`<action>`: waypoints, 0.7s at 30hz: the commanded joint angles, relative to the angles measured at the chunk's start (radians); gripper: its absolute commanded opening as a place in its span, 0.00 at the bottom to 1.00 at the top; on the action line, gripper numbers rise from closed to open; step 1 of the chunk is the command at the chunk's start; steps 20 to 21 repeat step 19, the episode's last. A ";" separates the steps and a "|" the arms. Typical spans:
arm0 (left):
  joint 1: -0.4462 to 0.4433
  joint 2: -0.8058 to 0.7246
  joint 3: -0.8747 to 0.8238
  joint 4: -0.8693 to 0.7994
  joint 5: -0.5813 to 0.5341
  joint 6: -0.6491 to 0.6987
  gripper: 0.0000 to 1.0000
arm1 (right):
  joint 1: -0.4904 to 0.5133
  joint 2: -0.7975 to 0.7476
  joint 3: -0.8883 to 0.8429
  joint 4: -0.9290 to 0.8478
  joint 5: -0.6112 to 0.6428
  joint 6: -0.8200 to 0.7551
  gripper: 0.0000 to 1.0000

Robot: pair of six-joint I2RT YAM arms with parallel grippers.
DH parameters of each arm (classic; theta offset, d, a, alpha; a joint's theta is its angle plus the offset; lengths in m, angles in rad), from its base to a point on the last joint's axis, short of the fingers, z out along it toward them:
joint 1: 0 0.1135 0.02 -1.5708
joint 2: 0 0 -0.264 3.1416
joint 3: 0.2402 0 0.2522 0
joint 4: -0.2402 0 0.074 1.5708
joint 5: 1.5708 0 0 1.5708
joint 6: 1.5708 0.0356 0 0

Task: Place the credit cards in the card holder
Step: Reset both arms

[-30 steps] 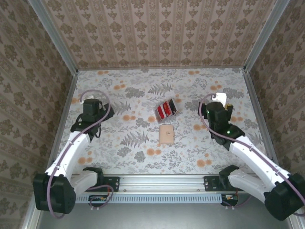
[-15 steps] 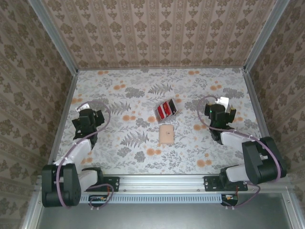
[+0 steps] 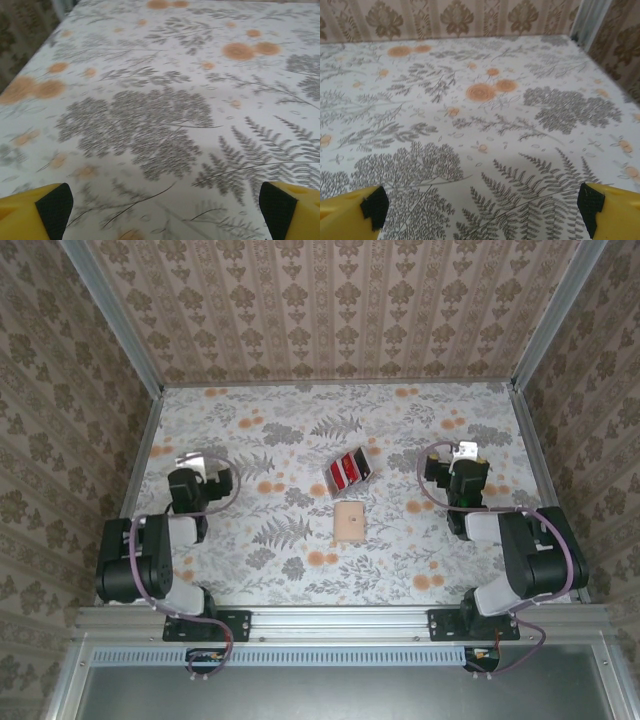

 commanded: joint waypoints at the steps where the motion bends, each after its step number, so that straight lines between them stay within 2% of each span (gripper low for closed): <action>1: -0.026 0.022 0.023 0.062 0.046 0.077 1.00 | -0.011 0.011 -0.018 0.060 -0.101 -0.004 1.00; 21: -0.049 0.026 0.021 0.077 -0.004 0.091 1.00 | -0.011 0.012 -0.017 0.060 -0.101 -0.003 1.00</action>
